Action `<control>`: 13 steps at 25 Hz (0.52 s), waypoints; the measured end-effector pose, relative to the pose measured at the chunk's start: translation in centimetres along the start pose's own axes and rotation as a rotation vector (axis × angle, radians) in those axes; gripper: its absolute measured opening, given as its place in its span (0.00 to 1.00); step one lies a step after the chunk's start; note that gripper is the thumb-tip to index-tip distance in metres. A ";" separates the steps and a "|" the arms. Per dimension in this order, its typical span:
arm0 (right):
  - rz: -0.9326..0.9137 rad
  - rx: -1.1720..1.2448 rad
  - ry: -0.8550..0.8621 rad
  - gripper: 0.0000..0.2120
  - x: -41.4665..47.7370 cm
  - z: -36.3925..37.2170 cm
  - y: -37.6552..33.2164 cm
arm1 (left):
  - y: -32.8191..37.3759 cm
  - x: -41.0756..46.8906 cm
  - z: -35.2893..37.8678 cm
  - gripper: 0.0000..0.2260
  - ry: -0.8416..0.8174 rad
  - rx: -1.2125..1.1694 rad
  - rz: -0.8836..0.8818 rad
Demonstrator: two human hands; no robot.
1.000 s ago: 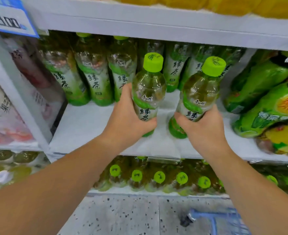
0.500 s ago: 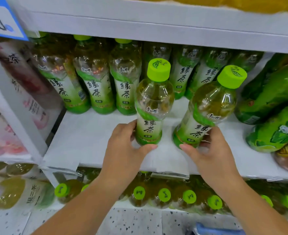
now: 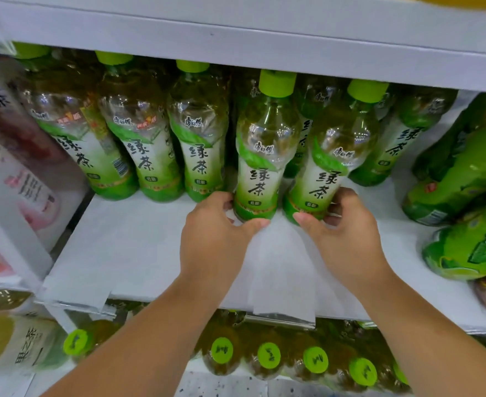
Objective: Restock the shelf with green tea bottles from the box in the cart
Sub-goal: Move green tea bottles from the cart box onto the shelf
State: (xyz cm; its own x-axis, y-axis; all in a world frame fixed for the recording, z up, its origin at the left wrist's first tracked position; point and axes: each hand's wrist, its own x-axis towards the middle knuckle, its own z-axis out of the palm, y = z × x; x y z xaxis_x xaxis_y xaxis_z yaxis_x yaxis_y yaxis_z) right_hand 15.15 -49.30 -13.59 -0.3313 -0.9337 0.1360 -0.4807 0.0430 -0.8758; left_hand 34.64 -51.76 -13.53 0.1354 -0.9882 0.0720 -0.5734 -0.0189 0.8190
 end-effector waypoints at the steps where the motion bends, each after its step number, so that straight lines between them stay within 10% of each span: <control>1: -0.006 0.013 0.006 0.19 0.3 0.2 0.1 | 0.0 0.0 0.2 0.27 0.019 0.012 -0.007; 13: -0.123 -0.004 0.067 0.17 1.0 1.6 0.7 | 0.9 0.1 1.4 0.20 0.129 0.211 -0.077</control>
State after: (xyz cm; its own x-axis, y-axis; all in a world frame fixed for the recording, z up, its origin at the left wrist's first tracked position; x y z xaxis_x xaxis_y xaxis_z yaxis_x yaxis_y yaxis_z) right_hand 15.77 -50.76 -14.77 -0.3237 -0.9059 0.2730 -0.5238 -0.0687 -0.8491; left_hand 32.98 -52.09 -13.63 0.2791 -0.9553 0.0973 -0.7118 -0.1378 0.6887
